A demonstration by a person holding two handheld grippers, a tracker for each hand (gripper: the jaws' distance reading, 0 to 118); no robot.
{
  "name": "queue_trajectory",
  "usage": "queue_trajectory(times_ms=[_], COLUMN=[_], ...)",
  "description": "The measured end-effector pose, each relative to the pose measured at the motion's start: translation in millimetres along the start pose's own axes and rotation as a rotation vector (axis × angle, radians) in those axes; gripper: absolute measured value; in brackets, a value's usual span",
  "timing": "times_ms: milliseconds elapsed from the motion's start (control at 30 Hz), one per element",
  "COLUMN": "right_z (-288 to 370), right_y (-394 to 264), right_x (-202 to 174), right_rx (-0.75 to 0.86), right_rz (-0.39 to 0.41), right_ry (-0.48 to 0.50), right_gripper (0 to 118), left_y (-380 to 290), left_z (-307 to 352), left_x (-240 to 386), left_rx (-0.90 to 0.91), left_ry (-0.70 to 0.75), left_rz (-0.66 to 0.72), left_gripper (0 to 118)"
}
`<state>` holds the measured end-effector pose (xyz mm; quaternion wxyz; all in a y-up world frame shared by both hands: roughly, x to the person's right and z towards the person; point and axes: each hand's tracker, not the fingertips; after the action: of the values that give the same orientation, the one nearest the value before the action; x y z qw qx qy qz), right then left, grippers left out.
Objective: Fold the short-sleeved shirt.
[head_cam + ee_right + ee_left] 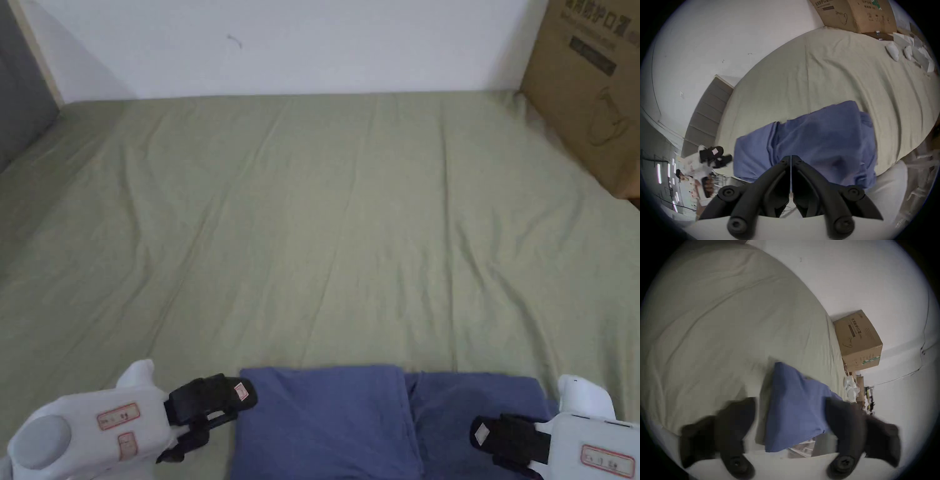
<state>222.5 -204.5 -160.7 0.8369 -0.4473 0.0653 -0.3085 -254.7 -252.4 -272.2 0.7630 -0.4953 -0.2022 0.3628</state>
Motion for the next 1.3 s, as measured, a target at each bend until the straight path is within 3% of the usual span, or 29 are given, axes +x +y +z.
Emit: queue_trajectory(times_ms=[100,200,333,367,400,433,533,767,1100,1300], right_z=[-8,-15,-20,-21,-21,-22,-24,-30,-36,-42], right_y=[3,5,6,6,6,5,6,19,21,16], right_x=[-11,-22,-27,-28,-30,-30,-32,-42,-38,-37], right_rx=[-0.012,-0.031,-0.040,-0.043,-0.046,-0.051,-0.062,-0.050,-0.050,-0.067], right_rz=[0.013,0.077,0.078,0.077,0.079,0.086,0.089,0.099,0.093,0.081], right_ry=[-0.001,-0.031,-0.016,-0.015,-0.015,-0.022,-0.031,-0.024,-0.010,-0.005], right_gripper=[1,1,1,1,1,1,0,1,1,1], left_y=[2,-2,-10,-11,-12,-10,-10,12,62,52], left_z=[-18,-35,-51,-57,-63,-73,-70,-34,94,128], left_x=[-19,-21,-8,-6,-7,-19,-34,-37,-86,-94], left_rx=[-0.044,-0.093,-0.177,-0.187,-0.183,-0.195,-0.162,-0.104,0.124,0.161], left_ry=[-0.019,-0.185,-0.292,-0.294,-0.153,-0.093,-0.275,-0.269,-0.030,0.052], left_rz=[0.051,0.108,0.162,0.165,0.145,0.116,0.205,0.198,0.171,0.205], left_gripper=[114,114,105,92,56,11,10,10,10,10])
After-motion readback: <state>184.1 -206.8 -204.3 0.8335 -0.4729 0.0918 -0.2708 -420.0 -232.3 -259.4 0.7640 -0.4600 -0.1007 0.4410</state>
